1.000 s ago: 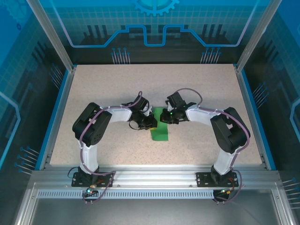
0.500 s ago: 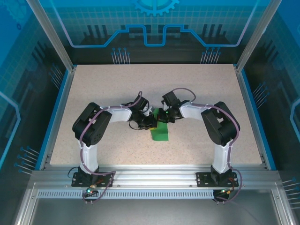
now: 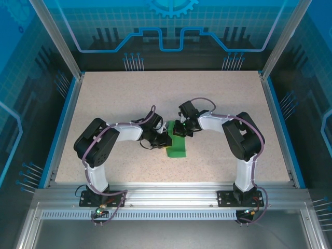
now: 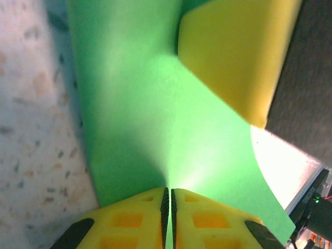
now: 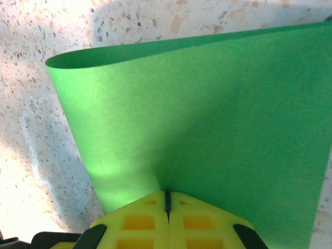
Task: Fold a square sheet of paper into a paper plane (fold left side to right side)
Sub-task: First fold the square sheet of paper in half at the center of the table.
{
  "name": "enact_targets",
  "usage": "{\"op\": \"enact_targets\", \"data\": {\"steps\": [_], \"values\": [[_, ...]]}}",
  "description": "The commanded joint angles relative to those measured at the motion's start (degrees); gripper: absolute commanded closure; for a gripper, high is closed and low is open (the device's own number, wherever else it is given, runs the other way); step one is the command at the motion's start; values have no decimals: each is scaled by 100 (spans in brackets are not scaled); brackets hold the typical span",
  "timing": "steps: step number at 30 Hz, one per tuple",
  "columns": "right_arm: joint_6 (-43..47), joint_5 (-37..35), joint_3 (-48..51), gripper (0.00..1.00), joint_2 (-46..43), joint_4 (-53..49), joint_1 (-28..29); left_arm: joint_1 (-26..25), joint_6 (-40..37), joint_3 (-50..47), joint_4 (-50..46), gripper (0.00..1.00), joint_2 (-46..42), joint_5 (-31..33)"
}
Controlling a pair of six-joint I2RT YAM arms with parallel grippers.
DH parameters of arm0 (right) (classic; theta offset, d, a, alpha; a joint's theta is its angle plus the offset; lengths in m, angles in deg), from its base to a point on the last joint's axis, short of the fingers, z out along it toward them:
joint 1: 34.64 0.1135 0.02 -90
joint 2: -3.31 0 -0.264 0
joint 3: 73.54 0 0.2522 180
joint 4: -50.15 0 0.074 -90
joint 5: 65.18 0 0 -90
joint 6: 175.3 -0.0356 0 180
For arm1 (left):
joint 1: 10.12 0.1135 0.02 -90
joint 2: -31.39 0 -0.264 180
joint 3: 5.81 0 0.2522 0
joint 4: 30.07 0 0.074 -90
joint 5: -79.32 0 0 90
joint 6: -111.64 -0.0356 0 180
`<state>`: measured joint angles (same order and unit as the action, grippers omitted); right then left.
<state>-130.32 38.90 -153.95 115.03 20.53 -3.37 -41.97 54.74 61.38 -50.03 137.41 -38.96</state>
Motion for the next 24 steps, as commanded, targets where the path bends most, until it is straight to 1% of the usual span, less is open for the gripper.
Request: {"op": "enact_targets", "data": {"steps": [1, 10, 19, 24], "values": [[-32, -420, 21, 96, 254, -505, -24, -199, 52, -429, -734, 86, -165, 18], [-15, -433, 21, 96, 289, -546, -32, -389, 151, -957, -658, 86, -635, -41], [9, -428, -14, 96, 312, -585, -33, -577, 303, -1388, -585, 86, -926, -112], [15, -389, 3, 96, 315, -545, -34, -558, 337, -1354, -706, 86, -1295, -77]]}}
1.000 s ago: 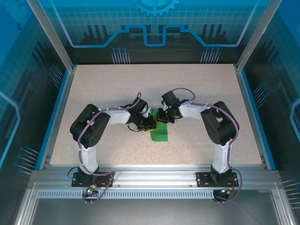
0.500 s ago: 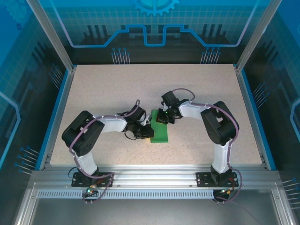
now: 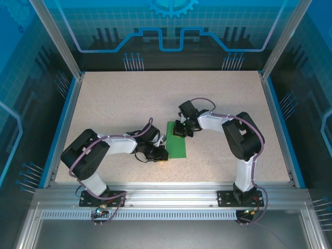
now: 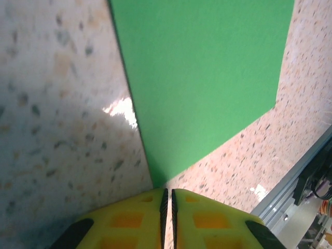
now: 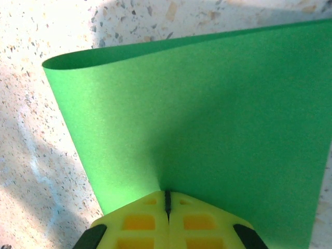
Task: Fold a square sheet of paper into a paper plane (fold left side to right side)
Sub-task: First fold the square sheet of paper in half at the center of the table, then hold the square sheet of paper at the center of the table.
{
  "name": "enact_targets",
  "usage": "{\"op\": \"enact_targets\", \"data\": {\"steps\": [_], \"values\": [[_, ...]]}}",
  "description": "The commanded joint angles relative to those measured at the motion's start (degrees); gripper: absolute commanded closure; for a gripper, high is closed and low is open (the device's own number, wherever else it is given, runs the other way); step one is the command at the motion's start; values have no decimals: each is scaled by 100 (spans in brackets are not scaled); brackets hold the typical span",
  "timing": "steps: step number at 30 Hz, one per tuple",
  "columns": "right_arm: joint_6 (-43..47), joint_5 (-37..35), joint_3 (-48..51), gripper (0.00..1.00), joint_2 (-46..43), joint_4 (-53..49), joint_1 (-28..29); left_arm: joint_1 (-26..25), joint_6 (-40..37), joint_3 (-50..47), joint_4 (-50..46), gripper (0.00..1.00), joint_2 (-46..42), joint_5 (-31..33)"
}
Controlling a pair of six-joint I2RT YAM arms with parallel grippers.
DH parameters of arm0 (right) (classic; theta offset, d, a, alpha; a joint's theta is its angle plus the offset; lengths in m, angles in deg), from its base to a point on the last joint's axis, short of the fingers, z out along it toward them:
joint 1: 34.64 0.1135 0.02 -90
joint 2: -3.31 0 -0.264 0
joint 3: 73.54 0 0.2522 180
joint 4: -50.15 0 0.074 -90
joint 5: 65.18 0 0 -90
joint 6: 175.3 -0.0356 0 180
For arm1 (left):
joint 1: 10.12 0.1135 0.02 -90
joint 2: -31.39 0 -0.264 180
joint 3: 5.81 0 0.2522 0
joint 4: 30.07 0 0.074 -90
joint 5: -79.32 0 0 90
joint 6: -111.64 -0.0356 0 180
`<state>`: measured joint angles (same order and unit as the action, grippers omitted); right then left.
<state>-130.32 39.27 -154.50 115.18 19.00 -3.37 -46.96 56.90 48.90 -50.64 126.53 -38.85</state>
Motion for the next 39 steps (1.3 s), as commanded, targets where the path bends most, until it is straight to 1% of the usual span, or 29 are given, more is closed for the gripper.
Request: {"op": "enact_targets", "data": {"steps": [1, 4, 7, 10, 12, 16, 25, 29, 34, 39], "values": [[13, -416, 58, 96, 300, -395, -30, -34, 137, -38, -699, 86, -315, -88], [28, -411, 56, 96, 274, -388, -22, 169, 108, 209, -860, 85, -610, -102], [56, -409, 66, 96, 258, -382, -20, 526, -28, 550, -1033, 83, -711, -150], [72, -398, 66, 96, 250, -370, -15, 757, -221, 940, -1131, 83, -428, -250], [81, -391, 67, 96, 246, -362, -8, 814, -307, 1191, -1106, 83, -164, -301], [81, -374, 67, 96, 247, -344, 19, 819, -261, 1586, -832, 84, 407, -408], [98, -352, 58, 96, 249, -344, 71, 814, -146, 2024, -440, 84, 1416, -574], [106, -334, 41, 96, 256, -318, 94, 793, -134, 2036, -366, 83, 1628, -614], [183, -339, -33, 96, 200, -274, 99, 716, -193, 1994, -613, 83, 1700, -322], [401, -357, -235, 92, -36, -219, 97, 630, -136, 1886, -701, 83, 1772, -156]]}}
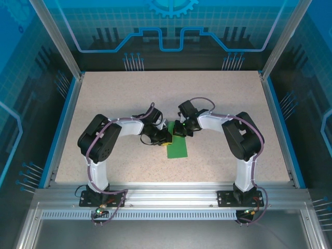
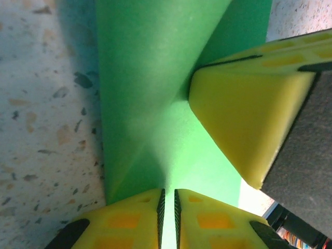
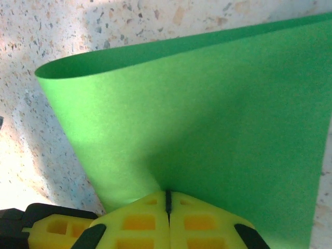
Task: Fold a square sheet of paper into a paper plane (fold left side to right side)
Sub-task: Hold the square sheet of paper at the center of the table.
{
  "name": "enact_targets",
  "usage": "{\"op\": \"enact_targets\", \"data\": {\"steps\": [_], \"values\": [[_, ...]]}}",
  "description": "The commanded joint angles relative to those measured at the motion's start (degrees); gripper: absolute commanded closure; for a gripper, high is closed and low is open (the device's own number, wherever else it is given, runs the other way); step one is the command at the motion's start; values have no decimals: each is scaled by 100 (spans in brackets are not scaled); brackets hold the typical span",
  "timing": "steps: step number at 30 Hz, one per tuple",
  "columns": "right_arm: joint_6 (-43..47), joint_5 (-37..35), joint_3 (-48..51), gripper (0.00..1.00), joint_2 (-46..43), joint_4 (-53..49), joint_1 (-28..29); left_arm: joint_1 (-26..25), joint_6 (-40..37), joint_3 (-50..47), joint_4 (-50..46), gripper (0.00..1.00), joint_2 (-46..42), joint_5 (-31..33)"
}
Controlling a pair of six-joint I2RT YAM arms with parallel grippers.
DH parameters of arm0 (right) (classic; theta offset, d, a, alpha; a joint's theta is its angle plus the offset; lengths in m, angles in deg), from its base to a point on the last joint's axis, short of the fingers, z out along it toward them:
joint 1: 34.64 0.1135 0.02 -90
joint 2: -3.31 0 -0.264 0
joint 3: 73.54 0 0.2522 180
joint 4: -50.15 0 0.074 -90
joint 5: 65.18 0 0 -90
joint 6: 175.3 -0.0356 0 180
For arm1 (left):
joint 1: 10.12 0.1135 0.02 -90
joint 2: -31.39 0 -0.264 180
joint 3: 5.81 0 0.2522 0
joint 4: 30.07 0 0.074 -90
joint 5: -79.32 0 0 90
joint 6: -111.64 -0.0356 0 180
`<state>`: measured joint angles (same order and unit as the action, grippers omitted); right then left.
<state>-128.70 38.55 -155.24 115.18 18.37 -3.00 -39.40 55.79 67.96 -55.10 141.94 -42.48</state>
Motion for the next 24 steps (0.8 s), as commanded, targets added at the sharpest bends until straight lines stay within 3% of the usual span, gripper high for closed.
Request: {"op": "enact_targets", "data": {"steps": [1, 8, 12, 16, 24], "values": [[296, -314, -190, 91, -130, -150, 62, -143, 3, -54, -249, 83, 231, 237], [490, -583, -6, 76, -929, -411, 62, -184, 92, -147, -251, 84, 172, 363], [436, -548, 485, 78, -1501, -473, 130, -179, 92, -139, -299, 84, 94, 410], [312, -483, 939, 88, -1853, -517, 337, -192, 83, -139, -349, 84, 14, 442], [-111, -442, 1542, 93, -1587, -220, 684, -188, 79, -130, -427, 84, -90, 490]]}}
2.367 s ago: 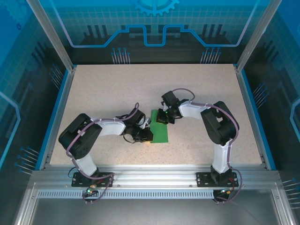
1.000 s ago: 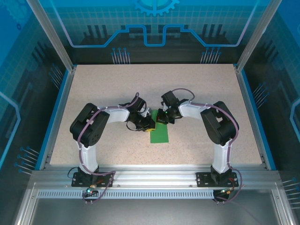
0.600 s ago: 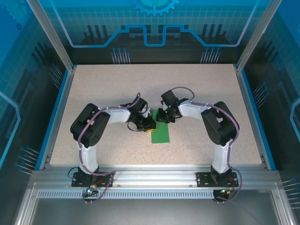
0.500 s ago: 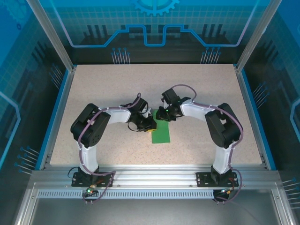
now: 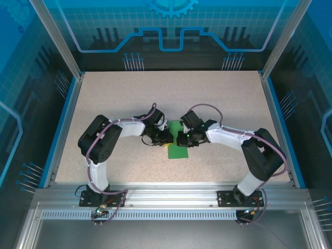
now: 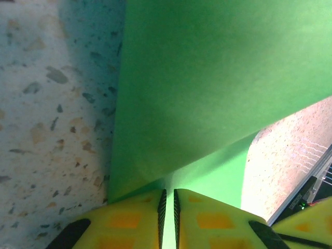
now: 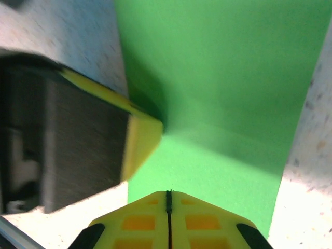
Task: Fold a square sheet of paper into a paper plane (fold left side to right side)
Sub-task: Hold the square sheet of paper at the center of the table, then first fold the square sheet of paper in half at the center of the table.
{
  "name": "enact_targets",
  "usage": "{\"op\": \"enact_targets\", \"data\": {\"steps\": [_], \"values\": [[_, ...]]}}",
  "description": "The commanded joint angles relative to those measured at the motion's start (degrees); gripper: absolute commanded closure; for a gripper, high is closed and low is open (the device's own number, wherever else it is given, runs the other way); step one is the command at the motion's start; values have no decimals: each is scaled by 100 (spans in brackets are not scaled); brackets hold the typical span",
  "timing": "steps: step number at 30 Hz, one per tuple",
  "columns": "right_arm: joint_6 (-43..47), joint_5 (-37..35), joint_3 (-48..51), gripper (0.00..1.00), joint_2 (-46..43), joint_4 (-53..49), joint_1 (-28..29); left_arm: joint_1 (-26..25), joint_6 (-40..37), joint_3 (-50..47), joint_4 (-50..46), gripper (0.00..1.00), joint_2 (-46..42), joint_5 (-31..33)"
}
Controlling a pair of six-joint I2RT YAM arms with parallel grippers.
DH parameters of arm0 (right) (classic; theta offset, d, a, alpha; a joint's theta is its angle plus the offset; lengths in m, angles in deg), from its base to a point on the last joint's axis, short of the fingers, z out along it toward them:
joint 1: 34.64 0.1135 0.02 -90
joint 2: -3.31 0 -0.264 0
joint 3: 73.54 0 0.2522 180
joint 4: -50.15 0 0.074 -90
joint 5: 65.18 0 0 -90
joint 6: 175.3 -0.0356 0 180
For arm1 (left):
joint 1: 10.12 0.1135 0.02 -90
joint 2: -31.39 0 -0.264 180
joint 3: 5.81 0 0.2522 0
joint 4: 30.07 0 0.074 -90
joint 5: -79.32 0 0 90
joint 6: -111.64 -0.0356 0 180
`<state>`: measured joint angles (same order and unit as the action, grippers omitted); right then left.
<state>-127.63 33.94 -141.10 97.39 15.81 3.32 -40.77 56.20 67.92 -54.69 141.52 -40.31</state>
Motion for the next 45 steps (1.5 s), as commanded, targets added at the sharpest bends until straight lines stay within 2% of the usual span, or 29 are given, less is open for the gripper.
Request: {"op": "enact_targets", "data": {"steps": [1, 18, 25, 45], "values": [[-232, 11, 133, 93, 259, 34, 68, -48, 29, -117, -483, 84, -58, 275], [-303, -297, 116, 94, 795, -640, 96, -28, -203, 571, -712, 83, -271, 251], [-261, -298, 50, 94, 853, -684, 98, -2, -336, 416, 10, 91, 32, 133], [-144, -370, -120, 94, 1013, -1024, 71, 183, -398, -160, 556, 94, 177, 233]]}}
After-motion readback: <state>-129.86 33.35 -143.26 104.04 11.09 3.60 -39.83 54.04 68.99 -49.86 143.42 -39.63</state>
